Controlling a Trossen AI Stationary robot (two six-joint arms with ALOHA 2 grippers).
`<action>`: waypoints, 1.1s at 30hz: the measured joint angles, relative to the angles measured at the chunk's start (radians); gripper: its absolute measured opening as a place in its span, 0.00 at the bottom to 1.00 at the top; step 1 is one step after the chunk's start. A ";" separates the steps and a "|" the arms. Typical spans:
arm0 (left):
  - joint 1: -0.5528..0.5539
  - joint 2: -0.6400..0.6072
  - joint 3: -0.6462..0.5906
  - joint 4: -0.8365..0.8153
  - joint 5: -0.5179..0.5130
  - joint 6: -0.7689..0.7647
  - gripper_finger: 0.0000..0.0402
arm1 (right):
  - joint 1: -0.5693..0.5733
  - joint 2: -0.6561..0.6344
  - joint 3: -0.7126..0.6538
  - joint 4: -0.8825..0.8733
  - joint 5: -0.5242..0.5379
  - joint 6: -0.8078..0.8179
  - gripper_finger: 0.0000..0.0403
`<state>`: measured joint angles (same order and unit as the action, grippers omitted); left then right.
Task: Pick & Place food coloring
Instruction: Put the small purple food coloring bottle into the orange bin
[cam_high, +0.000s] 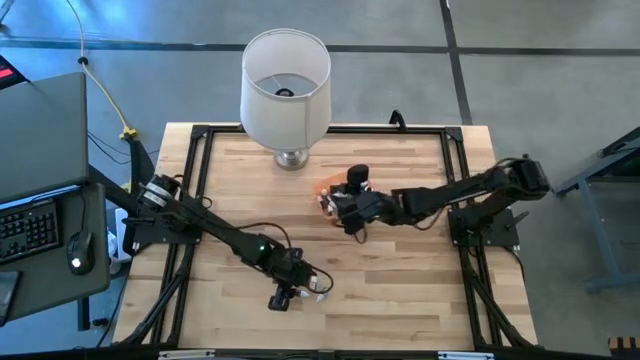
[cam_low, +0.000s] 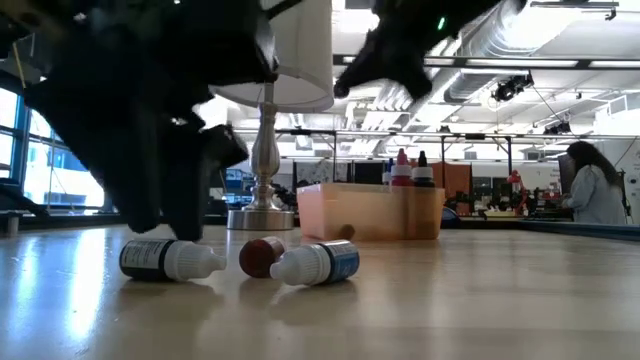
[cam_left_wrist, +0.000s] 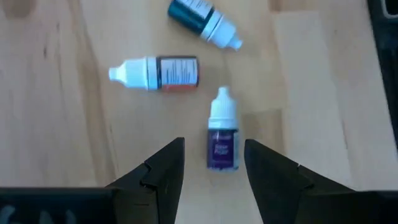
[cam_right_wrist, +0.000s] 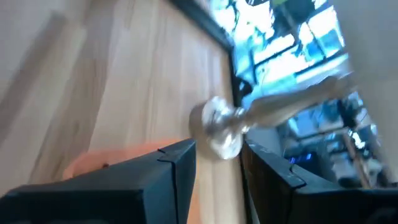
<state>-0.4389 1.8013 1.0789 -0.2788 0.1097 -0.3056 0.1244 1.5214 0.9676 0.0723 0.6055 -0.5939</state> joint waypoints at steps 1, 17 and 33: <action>0.000 0.005 0.000 0.007 0.008 -0.013 0.41 | 0.008 -0.026 0.000 0.004 0.000 -0.008 0.31; -0.002 0.019 0.002 0.051 0.011 -0.071 0.41 | 0.020 -0.294 0.001 -0.141 0.022 0.211 0.31; -0.002 0.078 0.006 0.051 -0.036 -0.066 0.39 | 0.020 -0.291 0.001 -0.166 0.005 0.229 0.31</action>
<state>-0.4404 1.8795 1.0851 -0.2274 0.0739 -0.3712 0.1444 1.2304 0.9684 -0.0933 0.6107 -0.3645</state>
